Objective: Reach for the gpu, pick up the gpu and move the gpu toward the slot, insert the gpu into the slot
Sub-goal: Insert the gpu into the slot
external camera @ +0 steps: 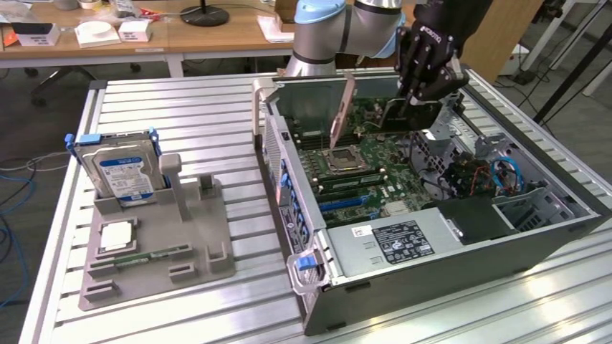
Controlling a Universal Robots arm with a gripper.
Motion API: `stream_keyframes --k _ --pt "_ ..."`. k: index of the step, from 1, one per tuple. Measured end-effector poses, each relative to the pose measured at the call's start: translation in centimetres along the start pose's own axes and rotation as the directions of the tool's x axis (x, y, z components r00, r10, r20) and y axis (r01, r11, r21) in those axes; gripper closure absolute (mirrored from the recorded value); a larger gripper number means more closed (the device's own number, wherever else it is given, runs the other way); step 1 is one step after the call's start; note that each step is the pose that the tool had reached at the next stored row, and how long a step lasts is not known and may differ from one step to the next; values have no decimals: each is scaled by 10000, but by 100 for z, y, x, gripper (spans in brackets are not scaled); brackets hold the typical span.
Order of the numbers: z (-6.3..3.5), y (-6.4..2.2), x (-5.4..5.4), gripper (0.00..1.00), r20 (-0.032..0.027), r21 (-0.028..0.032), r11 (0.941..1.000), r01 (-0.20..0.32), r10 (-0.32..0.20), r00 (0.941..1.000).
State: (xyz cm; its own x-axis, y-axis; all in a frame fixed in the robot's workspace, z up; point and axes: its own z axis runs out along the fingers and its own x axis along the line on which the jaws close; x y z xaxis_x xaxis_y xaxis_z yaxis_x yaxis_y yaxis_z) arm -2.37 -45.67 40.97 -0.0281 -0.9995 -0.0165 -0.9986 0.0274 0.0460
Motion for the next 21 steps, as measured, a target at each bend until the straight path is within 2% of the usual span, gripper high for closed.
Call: stream_keyframes --k 12,21 --pt "40 -2 1 74 1 11 10000 0 0 10000" --pt "78 -4 1 74 1 49 10000 1 -1 10000"
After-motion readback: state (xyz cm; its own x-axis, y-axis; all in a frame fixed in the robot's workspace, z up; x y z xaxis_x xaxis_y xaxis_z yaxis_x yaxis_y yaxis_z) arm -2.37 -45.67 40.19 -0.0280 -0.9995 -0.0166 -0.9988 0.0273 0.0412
